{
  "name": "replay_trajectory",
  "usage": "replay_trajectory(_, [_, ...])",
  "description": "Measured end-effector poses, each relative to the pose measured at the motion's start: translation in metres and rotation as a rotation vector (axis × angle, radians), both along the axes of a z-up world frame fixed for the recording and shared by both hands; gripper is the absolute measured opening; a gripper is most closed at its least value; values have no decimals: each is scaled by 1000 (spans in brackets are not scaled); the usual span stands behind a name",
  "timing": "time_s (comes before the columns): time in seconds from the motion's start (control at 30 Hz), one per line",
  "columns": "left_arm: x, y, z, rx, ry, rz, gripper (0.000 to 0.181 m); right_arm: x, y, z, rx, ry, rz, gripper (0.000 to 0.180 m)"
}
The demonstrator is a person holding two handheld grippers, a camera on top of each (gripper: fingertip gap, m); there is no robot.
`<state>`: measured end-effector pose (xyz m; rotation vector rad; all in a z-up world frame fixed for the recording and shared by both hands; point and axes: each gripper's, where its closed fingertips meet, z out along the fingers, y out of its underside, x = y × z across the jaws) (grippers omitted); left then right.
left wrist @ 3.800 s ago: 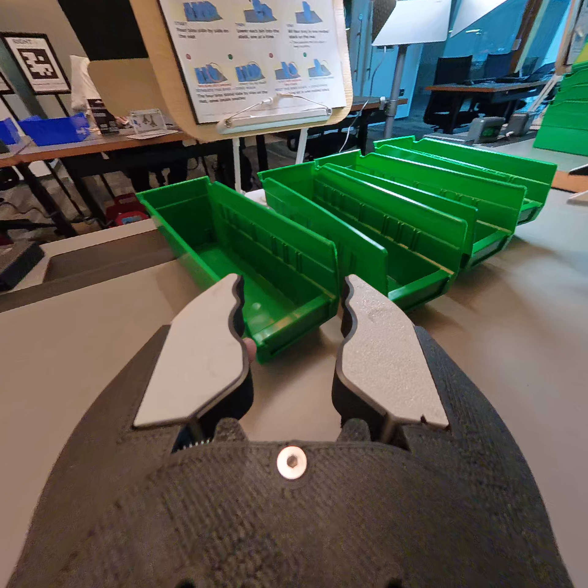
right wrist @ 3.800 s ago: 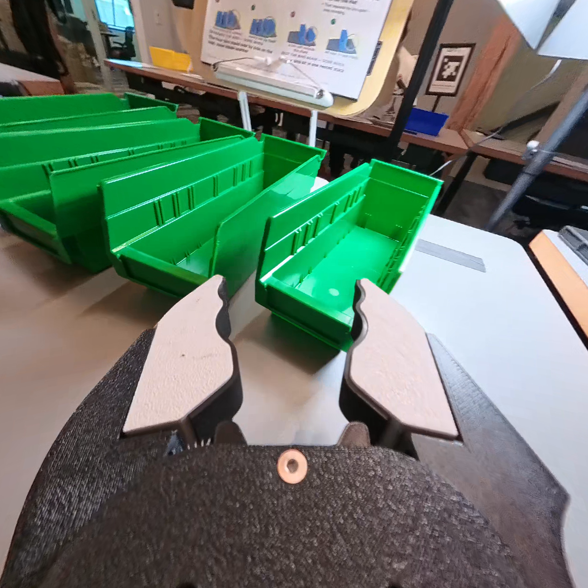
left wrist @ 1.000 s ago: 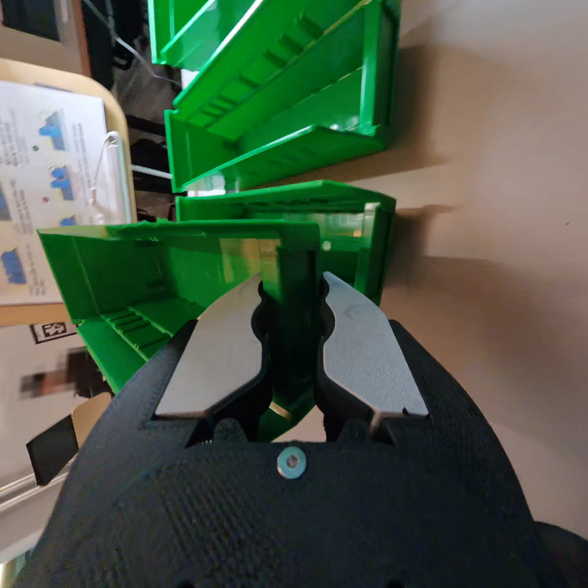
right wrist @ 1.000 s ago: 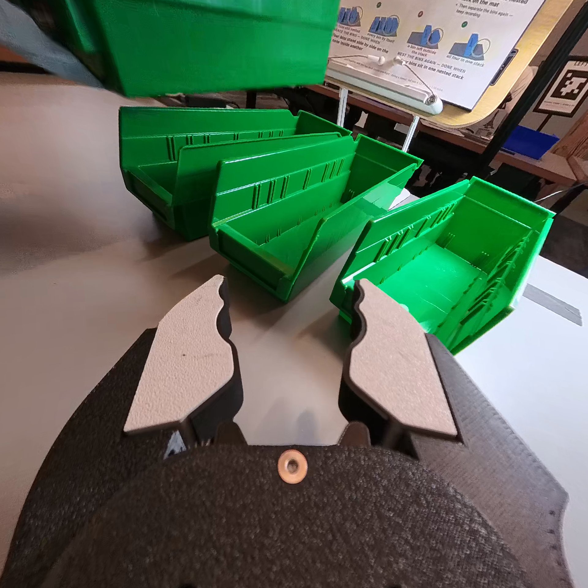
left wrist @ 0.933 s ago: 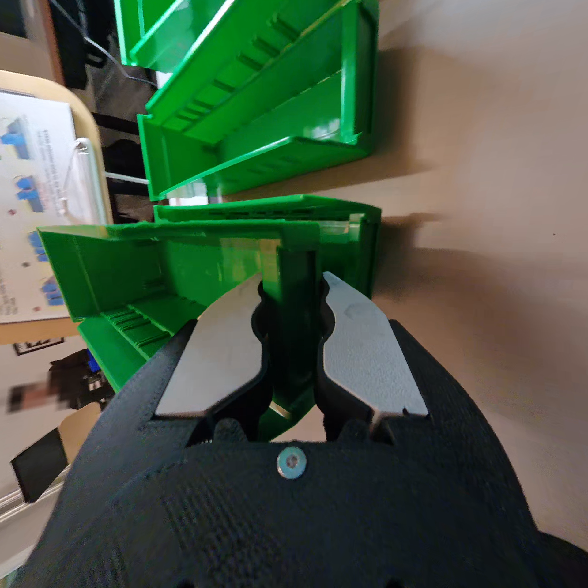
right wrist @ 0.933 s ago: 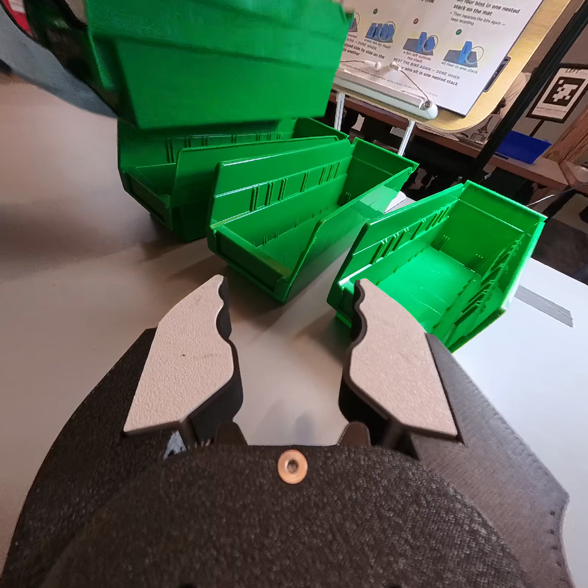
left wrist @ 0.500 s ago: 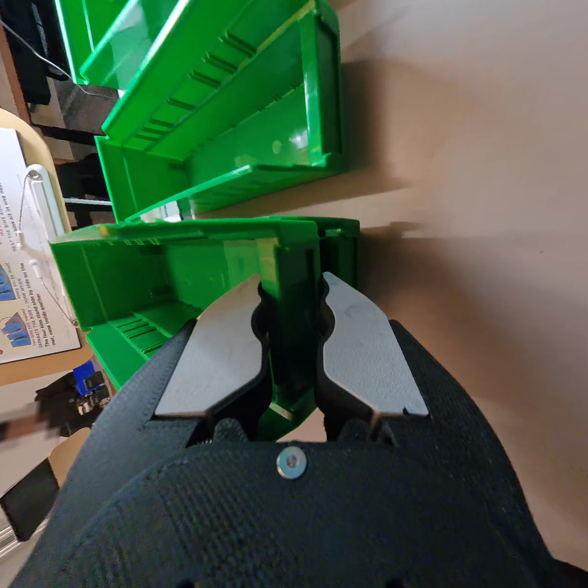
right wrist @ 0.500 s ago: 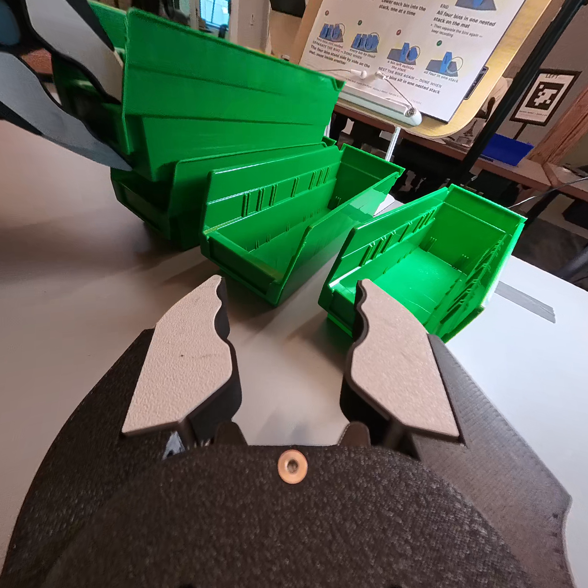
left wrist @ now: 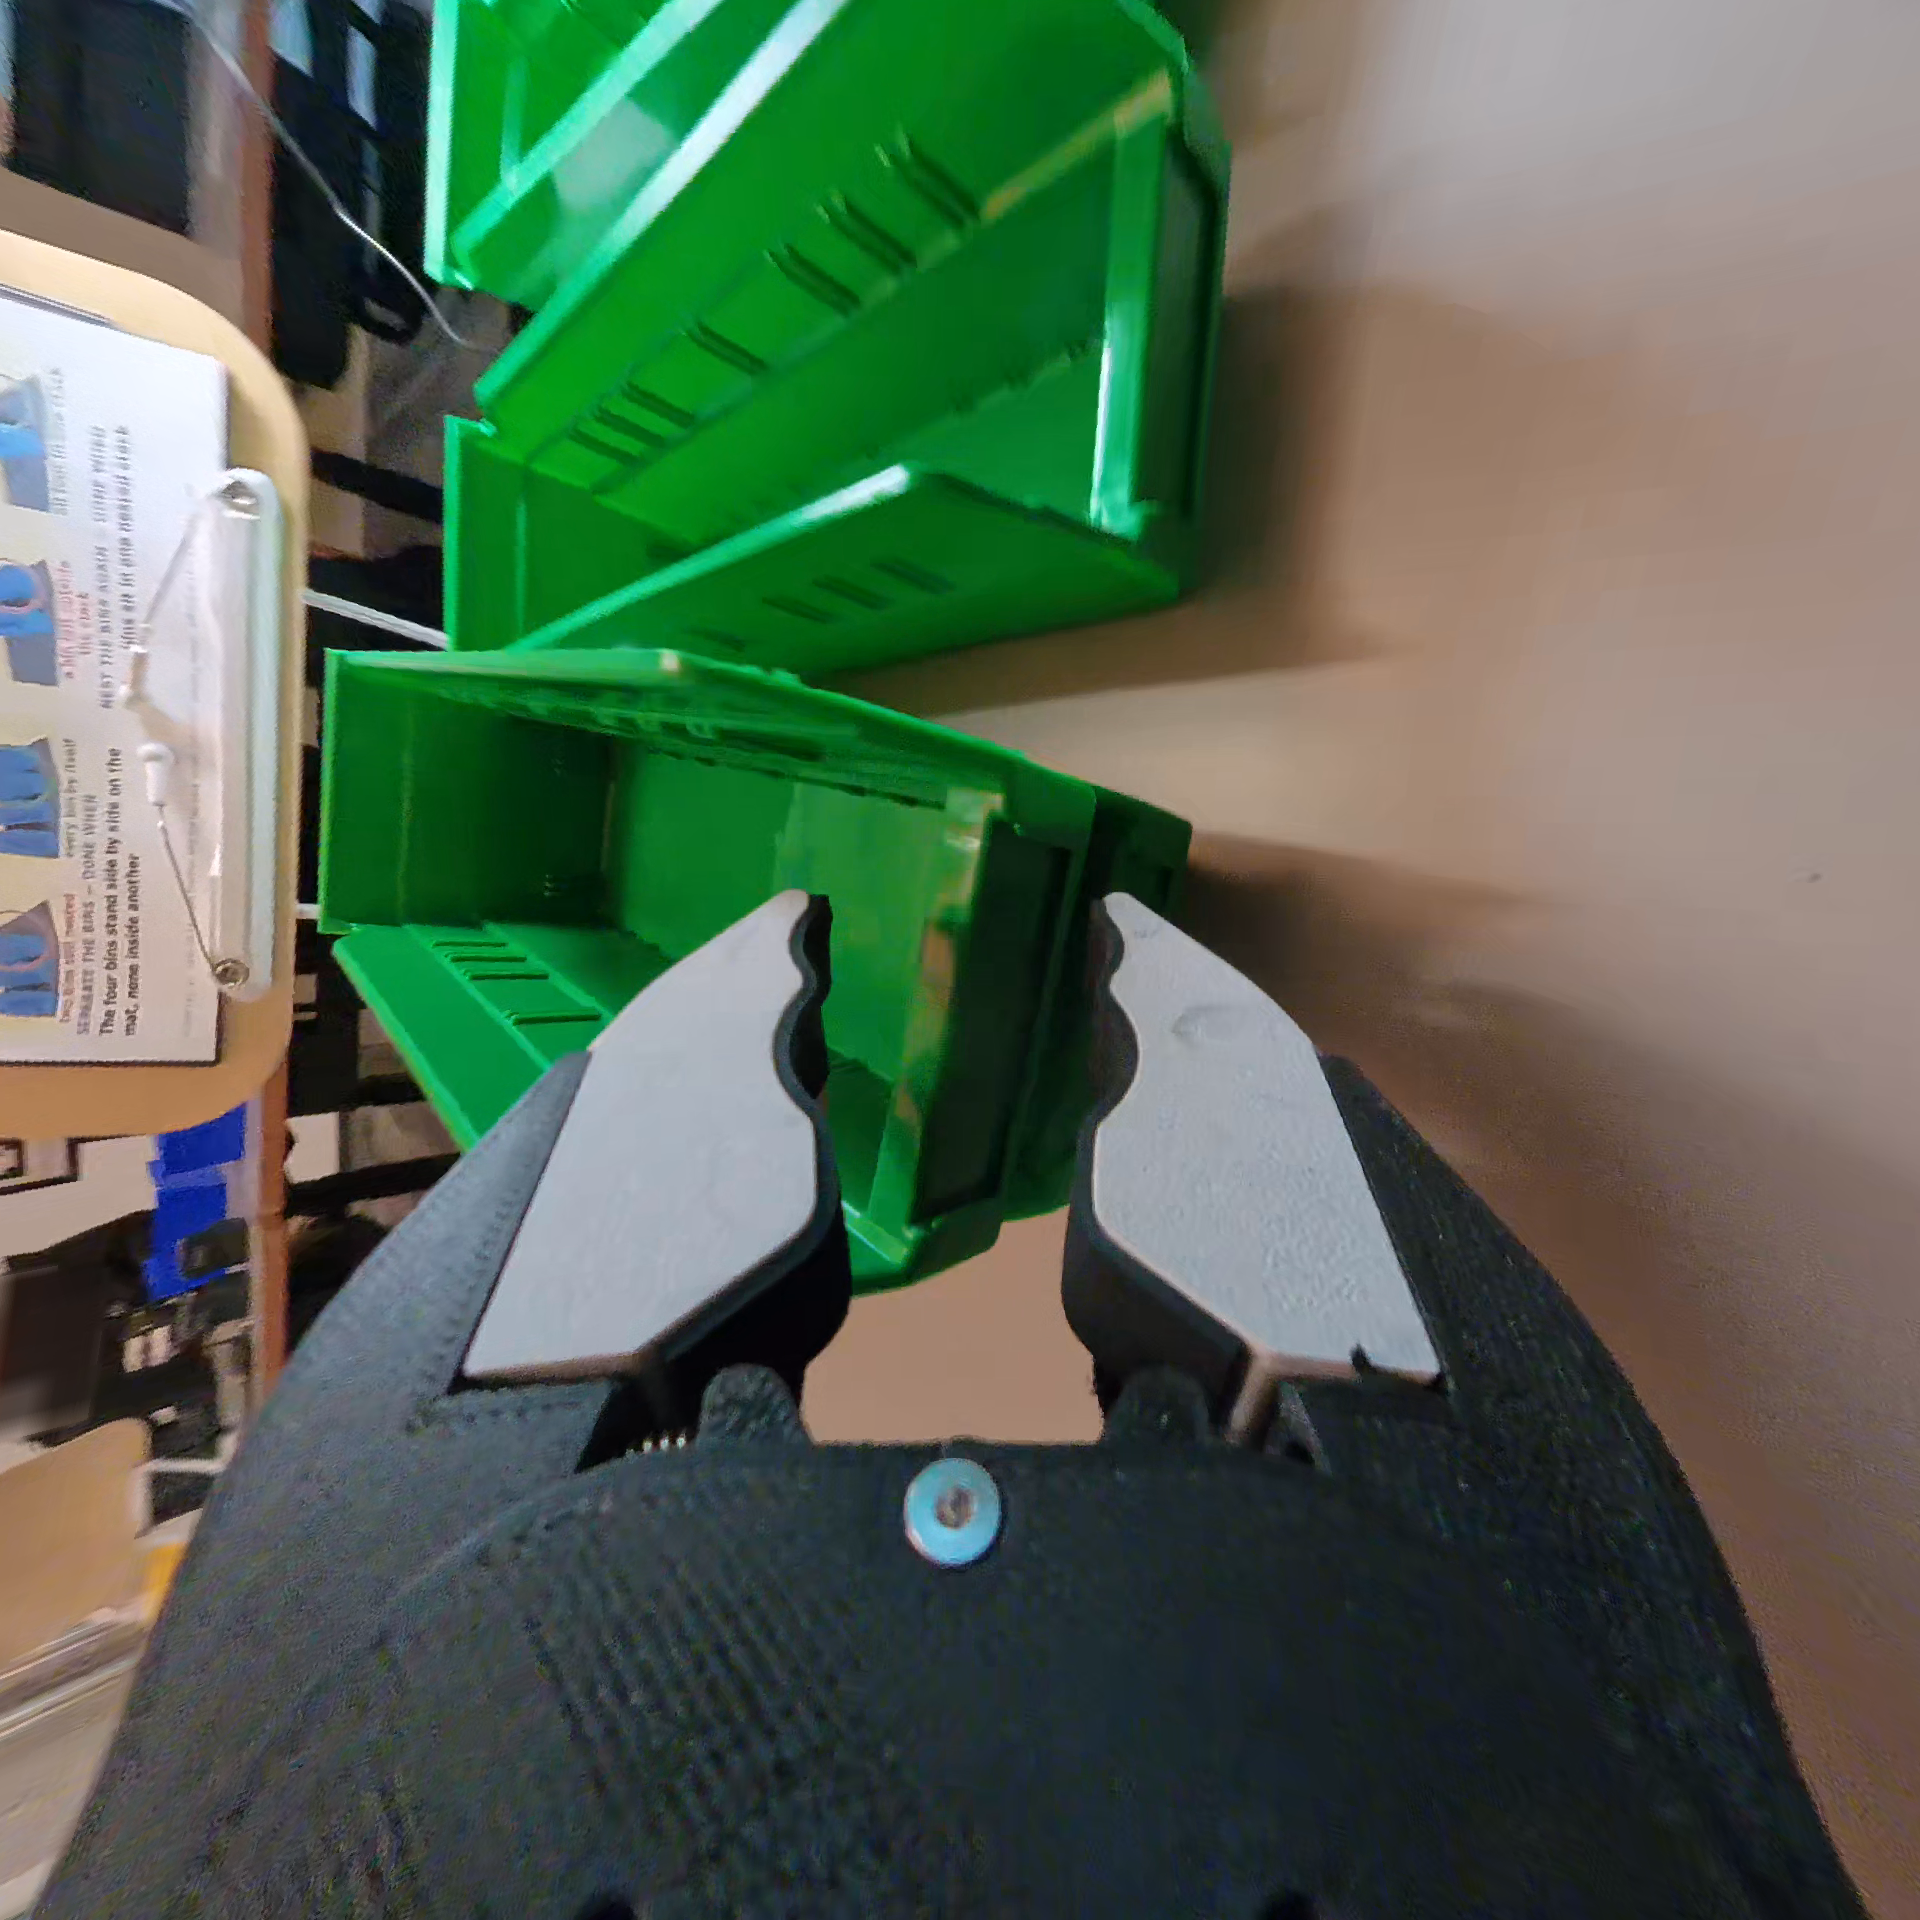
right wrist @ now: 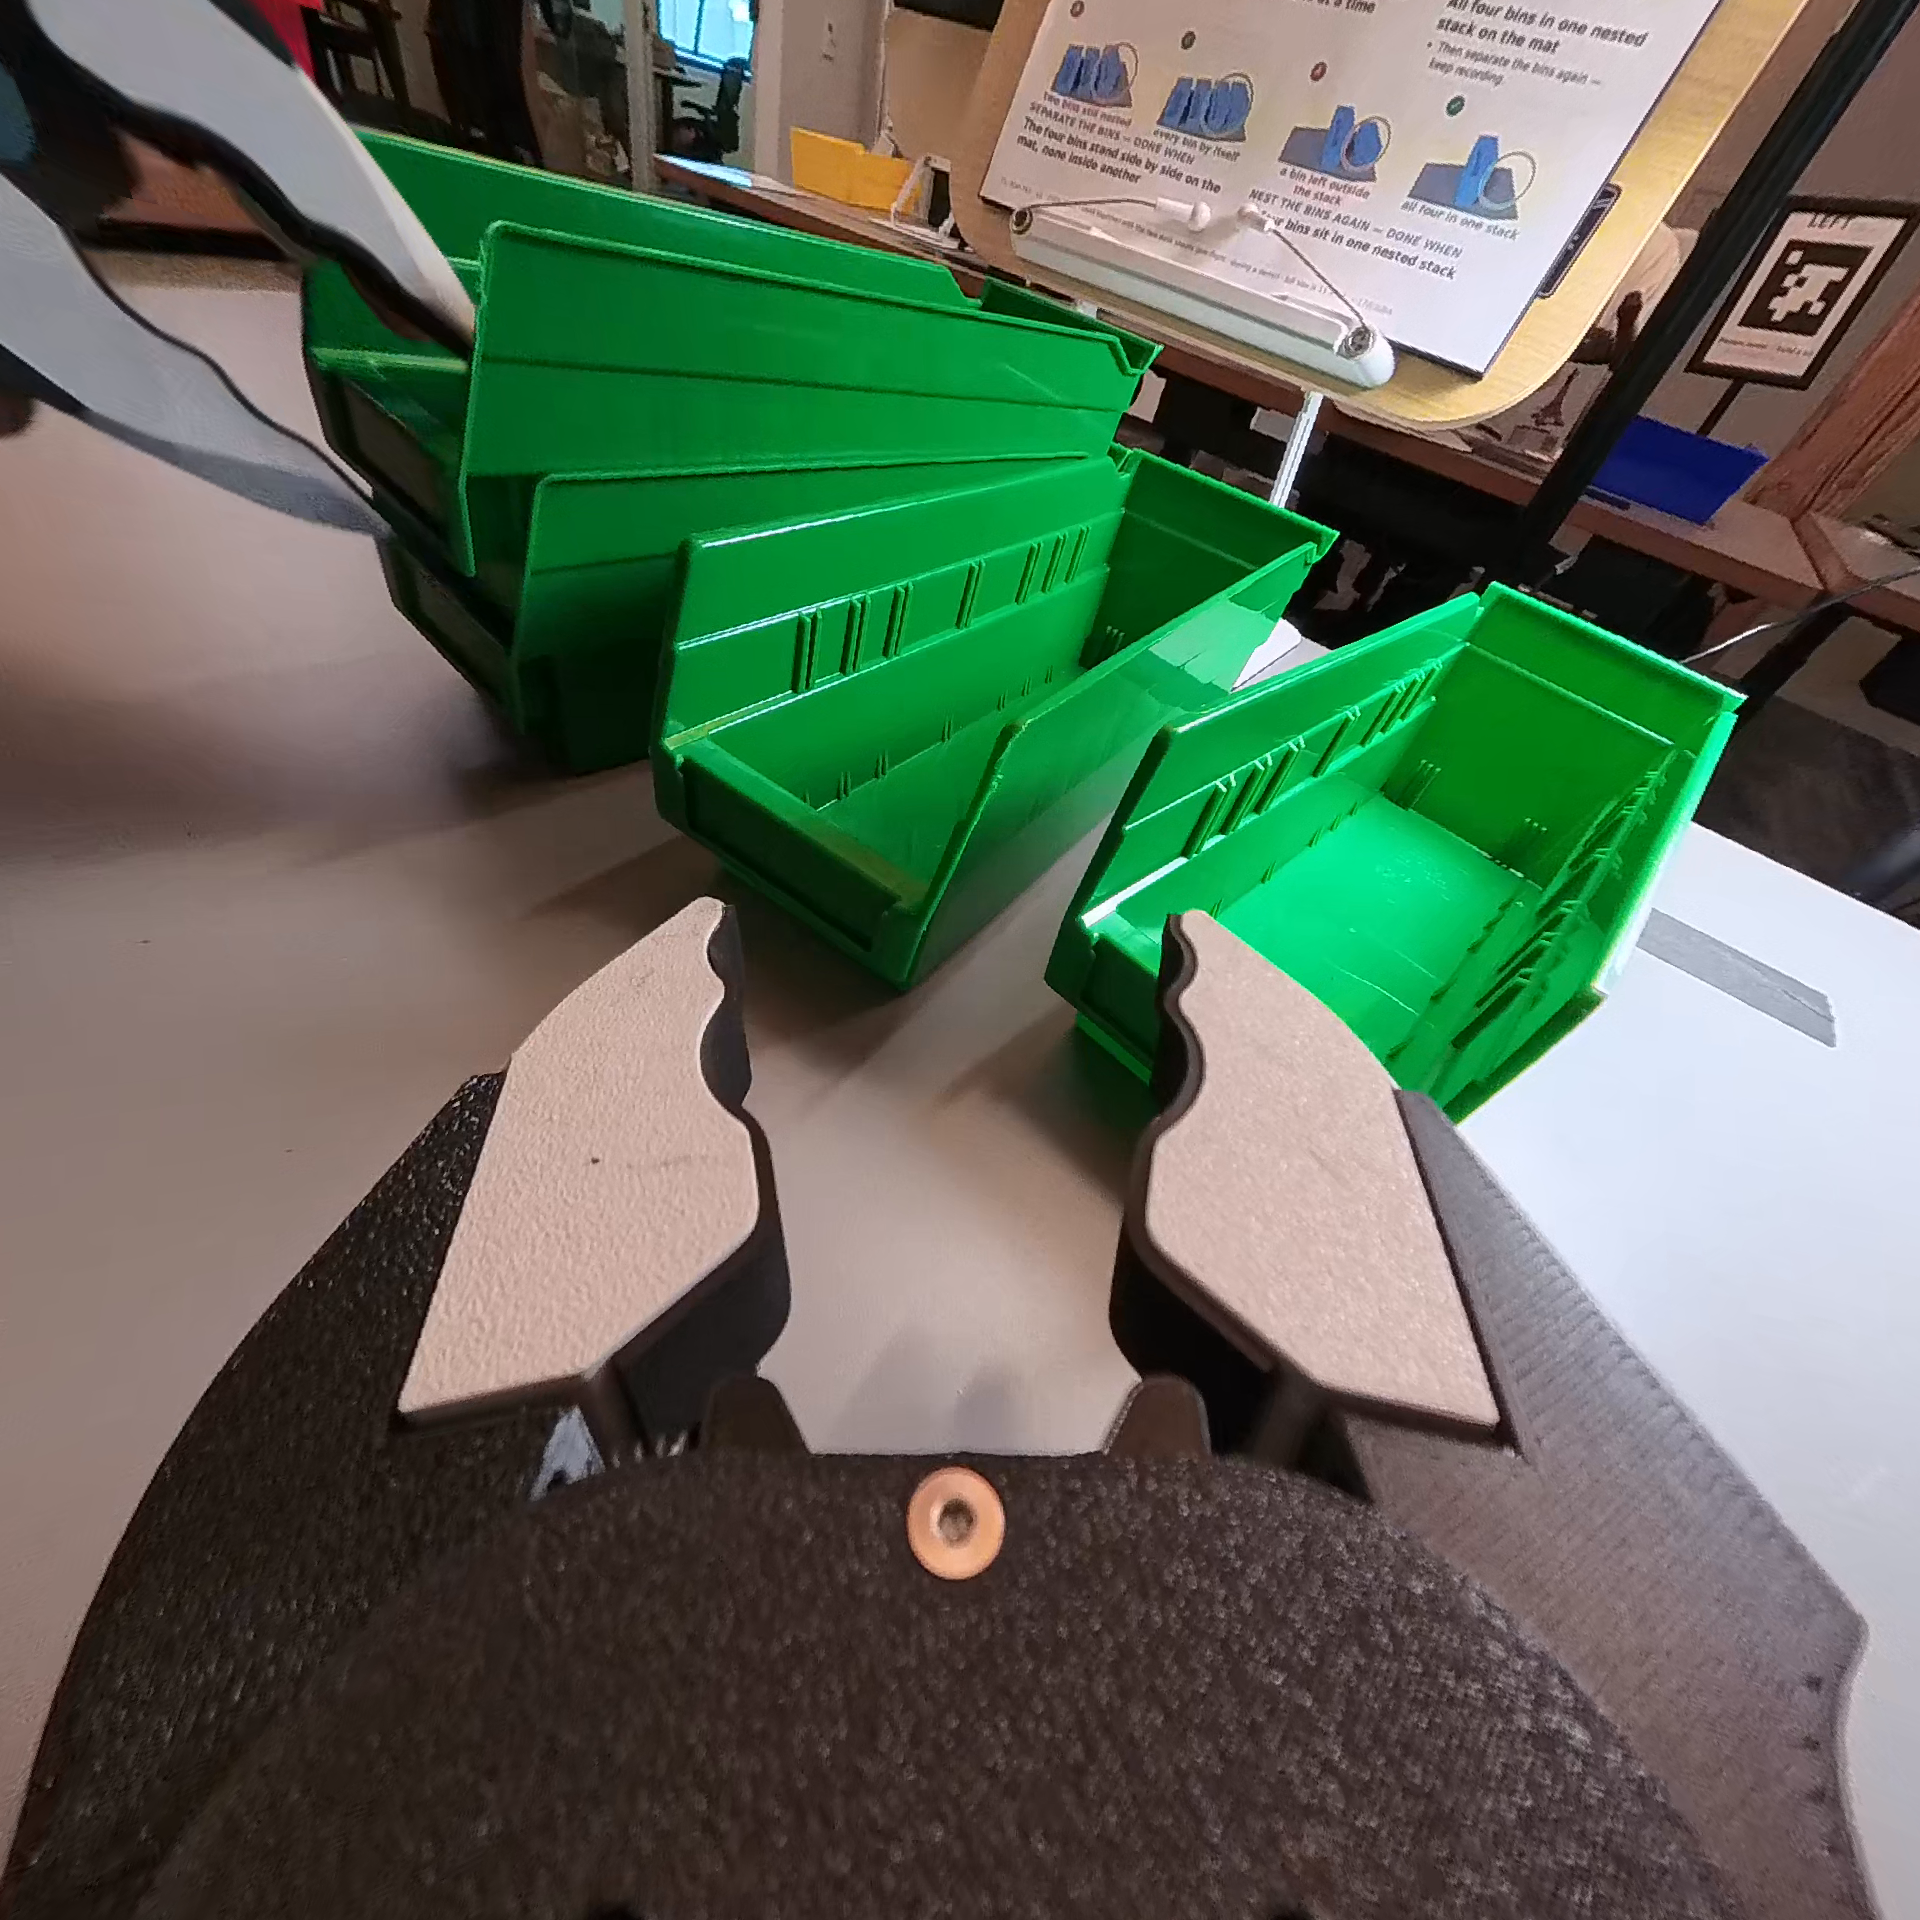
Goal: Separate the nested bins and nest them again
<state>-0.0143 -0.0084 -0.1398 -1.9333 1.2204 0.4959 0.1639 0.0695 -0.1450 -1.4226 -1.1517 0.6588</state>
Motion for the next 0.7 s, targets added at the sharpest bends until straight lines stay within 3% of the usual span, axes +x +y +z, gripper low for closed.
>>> replay_trajectory(0.27, [-15, -41, 50, 225, -579, 74, 43, -3, -3, 1, 6, 3, 9, 75])
replay_trajectory(0.47, [-76, -51, 4, 223, -890, 275, 47, -10, -5, -12, 4, -48, 18, 74])
replay_trajectory(0.6, [-81, -49, -23, 93, -1084, 327, 47, -24, -16, -15, 65, -91, 66, 67])
replay_trajectory(0.7, [-74, -36, -34, 72, -1043, 321, 46, -47, -31, -13, 129, -143, 140, 65])
